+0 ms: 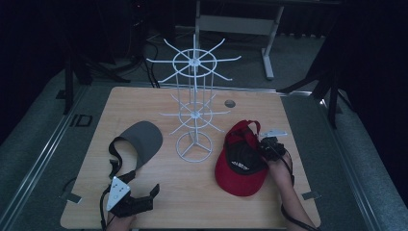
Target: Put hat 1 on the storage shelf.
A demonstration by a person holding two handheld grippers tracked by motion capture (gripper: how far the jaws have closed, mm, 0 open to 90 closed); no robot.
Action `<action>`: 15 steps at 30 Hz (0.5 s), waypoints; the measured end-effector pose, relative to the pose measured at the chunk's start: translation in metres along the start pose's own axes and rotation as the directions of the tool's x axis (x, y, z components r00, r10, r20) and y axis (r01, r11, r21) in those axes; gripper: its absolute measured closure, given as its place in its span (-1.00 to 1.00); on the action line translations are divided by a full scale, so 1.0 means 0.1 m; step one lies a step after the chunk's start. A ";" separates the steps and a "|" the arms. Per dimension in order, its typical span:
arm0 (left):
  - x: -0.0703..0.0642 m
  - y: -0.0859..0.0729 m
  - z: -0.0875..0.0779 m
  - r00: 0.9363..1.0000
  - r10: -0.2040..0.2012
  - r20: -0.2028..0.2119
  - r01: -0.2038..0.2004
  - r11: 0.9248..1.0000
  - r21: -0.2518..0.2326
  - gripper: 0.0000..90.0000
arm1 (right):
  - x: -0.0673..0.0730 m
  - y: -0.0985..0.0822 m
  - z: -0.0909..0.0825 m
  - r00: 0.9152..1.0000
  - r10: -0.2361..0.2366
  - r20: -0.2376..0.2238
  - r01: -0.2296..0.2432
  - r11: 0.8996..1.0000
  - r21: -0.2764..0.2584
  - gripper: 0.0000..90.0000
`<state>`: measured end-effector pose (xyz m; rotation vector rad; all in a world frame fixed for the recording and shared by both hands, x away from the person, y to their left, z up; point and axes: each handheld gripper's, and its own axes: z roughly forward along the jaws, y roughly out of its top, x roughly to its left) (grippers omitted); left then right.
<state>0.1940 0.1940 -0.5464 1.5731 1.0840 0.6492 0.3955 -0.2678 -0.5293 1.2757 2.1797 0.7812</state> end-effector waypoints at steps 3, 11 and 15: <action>0.00 0.00 0.00 1.000 -0.001 -0.001 0.001 1.000 0.002 -0.96 | -0.03 0.03 -0.09 1.000 0.006 -0.001 -0.006 1.000 -0.022 0.91; 0.01 0.00 0.00 1.000 -0.005 -0.007 0.005 1.000 -0.002 -0.96 | -0.09 0.15 -0.36 0.999 0.037 -0.007 -0.037 0.993 -0.115 0.92; 0.01 0.00 -0.01 1.000 -0.003 -0.008 0.002 1.000 -0.002 -0.96 | -0.11 0.25 -0.55 0.999 0.046 -0.013 -0.048 0.984 -0.173 0.92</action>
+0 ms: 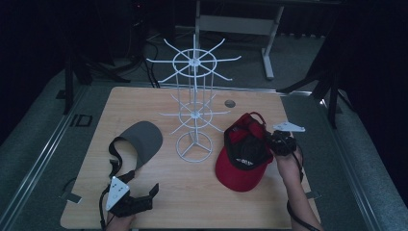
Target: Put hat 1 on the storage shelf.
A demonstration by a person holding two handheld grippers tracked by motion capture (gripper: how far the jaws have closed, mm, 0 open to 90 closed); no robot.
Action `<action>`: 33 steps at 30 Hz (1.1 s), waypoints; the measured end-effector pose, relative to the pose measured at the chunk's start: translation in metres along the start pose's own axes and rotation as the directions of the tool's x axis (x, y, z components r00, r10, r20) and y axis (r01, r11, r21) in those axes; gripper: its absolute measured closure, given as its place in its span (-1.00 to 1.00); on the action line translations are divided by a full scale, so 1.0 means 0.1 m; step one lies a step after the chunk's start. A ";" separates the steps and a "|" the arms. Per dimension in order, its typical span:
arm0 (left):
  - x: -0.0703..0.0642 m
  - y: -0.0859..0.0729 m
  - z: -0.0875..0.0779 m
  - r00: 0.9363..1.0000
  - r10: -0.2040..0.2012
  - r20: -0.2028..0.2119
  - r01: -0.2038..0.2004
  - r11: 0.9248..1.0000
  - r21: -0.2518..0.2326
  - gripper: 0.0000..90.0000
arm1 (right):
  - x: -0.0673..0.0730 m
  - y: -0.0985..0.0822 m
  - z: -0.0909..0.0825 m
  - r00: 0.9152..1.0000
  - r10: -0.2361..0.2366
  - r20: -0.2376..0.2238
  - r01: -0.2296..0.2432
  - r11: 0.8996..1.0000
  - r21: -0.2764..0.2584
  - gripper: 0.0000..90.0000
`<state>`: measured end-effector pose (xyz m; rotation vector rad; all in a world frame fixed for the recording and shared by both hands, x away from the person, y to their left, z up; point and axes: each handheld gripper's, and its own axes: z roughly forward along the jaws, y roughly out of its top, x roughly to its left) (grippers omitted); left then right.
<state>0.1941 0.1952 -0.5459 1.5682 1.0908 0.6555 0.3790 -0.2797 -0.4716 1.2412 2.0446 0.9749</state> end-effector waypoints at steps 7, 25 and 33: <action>-0.01 0.00 0.00 1.000 -0.001 -0.002 0.001 1.000 -0.001 -0.96 | 0.00 0.23 -0.30 1.000 0.014 0.000 -0.014 0.995 -0.100 0.92; -0.12 0.15 0.04 0.999 0.010 0.053 -0.012 0.999 0.039 -0.96 | -0.06 0.58 -0.98 1.000 -0.005 -0.005 0.004 0.967 -0.254 0.92; -0.29 0.47 0.09 0.994 0.036 0.107 -0.041 0.998 0.045 -0.96 | -0.13 0.53 -1.21 1.000 -0.001 0.001 0.001 0.960 -0.279 0.92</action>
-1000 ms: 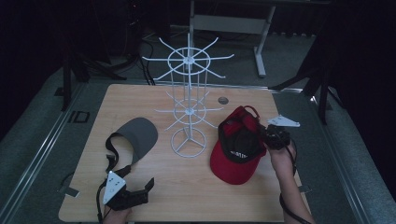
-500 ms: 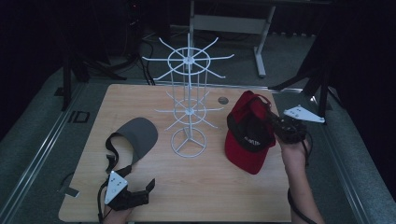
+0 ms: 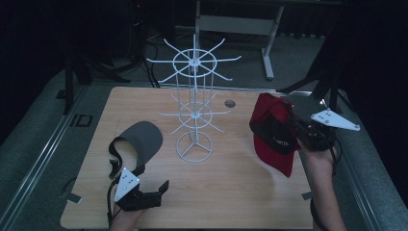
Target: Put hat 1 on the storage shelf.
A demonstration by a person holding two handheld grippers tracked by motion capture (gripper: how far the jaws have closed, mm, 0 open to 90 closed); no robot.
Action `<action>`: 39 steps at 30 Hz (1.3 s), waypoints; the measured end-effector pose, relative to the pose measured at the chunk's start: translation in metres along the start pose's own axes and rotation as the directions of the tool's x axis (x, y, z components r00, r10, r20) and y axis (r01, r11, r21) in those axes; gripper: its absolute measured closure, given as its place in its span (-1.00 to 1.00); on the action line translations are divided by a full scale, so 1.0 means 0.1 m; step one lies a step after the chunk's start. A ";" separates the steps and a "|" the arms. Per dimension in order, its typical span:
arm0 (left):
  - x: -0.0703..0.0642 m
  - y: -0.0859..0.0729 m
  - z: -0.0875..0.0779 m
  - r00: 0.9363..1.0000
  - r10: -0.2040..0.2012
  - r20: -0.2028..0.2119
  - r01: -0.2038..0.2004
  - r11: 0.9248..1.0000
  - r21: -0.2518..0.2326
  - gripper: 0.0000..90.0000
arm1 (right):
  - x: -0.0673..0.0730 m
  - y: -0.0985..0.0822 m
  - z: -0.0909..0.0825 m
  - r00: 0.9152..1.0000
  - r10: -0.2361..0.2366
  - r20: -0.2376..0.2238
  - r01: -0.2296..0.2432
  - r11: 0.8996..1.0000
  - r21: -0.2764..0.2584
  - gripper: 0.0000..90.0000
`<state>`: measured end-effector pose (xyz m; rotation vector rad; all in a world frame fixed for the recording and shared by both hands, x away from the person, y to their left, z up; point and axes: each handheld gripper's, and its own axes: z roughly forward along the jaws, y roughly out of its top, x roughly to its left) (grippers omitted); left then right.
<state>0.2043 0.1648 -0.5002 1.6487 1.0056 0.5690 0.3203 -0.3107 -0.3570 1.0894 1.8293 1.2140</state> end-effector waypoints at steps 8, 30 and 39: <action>-0.25 0.43 0.15 0.997 0.044 0.059 -0.043 0.999 -0.010 -0.96 | 0.07 0.04 -0.19 0.999 -0.004 -0.044 0.002 0.999 -0.044 0.92; -0.91 1.26 0.70 0.964 0.209 0.162 -0.208 0.978 -0.028 -0.94 | 0.20 0.10 -0.57 0.993 -0.015 -0.114 0.003 0.994 -0.107 0.92; -1.14 1.53 0.99 0.947 0.253 0.196 -0.250 0.967 -0.041 -0.94 | 0.30 0.15 -0.64 0.988 -0.035 -0.147 0.015 0.991 -0.130 0.92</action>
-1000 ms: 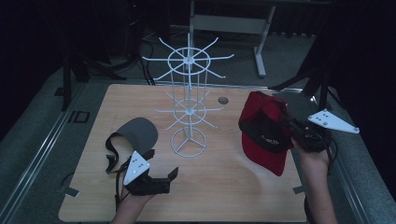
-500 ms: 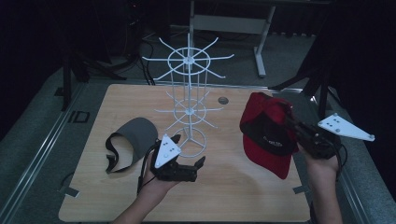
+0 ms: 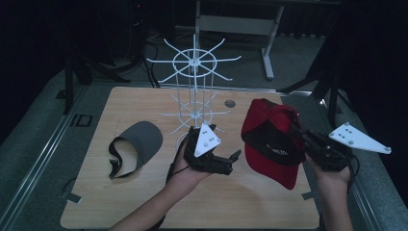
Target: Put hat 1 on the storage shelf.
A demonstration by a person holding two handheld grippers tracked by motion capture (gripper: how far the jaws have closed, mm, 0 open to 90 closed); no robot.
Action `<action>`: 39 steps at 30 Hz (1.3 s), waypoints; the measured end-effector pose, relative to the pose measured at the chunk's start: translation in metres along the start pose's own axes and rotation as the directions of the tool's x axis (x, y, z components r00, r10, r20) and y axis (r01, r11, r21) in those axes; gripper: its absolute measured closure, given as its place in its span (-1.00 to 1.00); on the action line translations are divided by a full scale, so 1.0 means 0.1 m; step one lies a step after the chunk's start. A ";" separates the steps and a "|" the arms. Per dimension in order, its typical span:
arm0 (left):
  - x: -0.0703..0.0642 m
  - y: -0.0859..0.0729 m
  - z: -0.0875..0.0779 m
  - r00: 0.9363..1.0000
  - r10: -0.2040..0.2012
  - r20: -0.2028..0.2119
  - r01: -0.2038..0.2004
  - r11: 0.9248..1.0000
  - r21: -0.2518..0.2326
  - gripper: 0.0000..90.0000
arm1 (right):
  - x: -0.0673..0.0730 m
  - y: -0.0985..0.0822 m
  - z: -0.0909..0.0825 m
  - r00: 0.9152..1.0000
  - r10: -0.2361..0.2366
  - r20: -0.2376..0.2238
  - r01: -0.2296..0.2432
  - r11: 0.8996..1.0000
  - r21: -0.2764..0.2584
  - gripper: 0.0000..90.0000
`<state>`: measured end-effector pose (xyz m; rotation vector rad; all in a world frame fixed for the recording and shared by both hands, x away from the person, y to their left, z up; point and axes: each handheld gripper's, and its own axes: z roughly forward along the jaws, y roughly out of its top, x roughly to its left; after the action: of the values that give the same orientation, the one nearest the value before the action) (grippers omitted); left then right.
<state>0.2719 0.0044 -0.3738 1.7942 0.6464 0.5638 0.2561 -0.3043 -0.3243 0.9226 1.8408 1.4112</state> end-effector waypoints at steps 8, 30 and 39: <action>-0.02 0.23 0.25 0.999 0.036 -0.007 -0.036 0.999 0.003 -0.94 | 0.11 0.06 -0.08 0.999 -0.026 -0.028 0.025 0.999 -0.022 0.91; -0.07 0.45 0.54 0.997 0.070 -0.023 -0.069 0.996 0.062 -0.21 | 0.33 0.06 -0.09 0.993 -0.053 -0.107 0.052 0.998 -0.019 0.91; -0.14 0.46 0.57 0.998 0.049 -0.033 -0.045 0.993 0.110 0.60 | 0.36 0.01 -0.06 0.993 -0.051 -0.104 0.050 0.999 -0.011 0.91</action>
<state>0.3064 -0.0563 -0.3473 1.9094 0.6720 0.6030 0.2310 -0.2772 -0.3243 0.8067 1.9194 1.4590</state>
